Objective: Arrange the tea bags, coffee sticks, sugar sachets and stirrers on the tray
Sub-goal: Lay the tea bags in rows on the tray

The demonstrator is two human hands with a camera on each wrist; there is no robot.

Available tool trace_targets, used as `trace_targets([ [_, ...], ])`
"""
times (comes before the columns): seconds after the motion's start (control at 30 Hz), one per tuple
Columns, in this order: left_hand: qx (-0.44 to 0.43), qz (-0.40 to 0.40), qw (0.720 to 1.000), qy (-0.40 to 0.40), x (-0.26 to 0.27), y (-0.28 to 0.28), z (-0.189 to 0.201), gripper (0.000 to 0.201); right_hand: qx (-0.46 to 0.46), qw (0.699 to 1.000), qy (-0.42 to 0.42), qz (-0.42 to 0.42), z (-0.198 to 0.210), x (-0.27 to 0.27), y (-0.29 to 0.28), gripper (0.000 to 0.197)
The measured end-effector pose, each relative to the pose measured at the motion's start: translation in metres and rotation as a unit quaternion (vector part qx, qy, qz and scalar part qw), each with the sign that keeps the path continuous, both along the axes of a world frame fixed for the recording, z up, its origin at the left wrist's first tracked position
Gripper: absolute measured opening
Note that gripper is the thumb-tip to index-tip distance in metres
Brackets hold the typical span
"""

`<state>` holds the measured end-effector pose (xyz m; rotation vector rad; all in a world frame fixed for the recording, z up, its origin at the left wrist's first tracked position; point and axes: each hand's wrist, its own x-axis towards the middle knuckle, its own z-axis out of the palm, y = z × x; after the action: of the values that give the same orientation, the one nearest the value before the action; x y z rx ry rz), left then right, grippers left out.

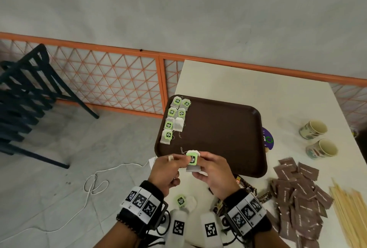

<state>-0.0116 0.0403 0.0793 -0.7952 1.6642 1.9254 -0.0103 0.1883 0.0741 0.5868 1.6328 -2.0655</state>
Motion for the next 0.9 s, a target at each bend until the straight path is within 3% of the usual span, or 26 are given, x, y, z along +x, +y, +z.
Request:
trace_targets([
  [0.17,-0.037,0.001,0.999,0.013,-0.015,-0.013,-0.001,0.009,-0.026,0.999,-0.026,-0.02,-0.006,-0.015,-0.011,0.02],
  [0.33,-0.053,0.022,0.998,0.034,-0.033,-0.027,-0.015,0.01,-0.036,0.999,-0.003,0.029,-0.003,-0.032,-0.032,0.024],
  [0.47,-0.089,0.017,0.993,0.074,-0.051,-0.037,-0.029,0.01,0.065,0.997,0.029,0.019,-0.017,-0.051,-0.045,0.016],
  [0.63,-0.1,-0.009,0.993,0.056,-0.076,-0.057,-0.044,0.011,0.152,0.988,-0.024,0.031,-0.042,-0.092,-0.05,0.011],
  [0.73,-0.048,0.05,0.997,0.019,-0.083,-0.077,-0.049,0.01,0.255,0.966,-0.01,0.046,-0.067,-0.12,-0.049,0.006],
  [0.9,0.111,0.136,0.984,-0.039,-0.085,-0.111,-0.048,0.015,0.287,0.956,-0.04,0.054,-0.096,-0.146,-0.057,0.009],
])
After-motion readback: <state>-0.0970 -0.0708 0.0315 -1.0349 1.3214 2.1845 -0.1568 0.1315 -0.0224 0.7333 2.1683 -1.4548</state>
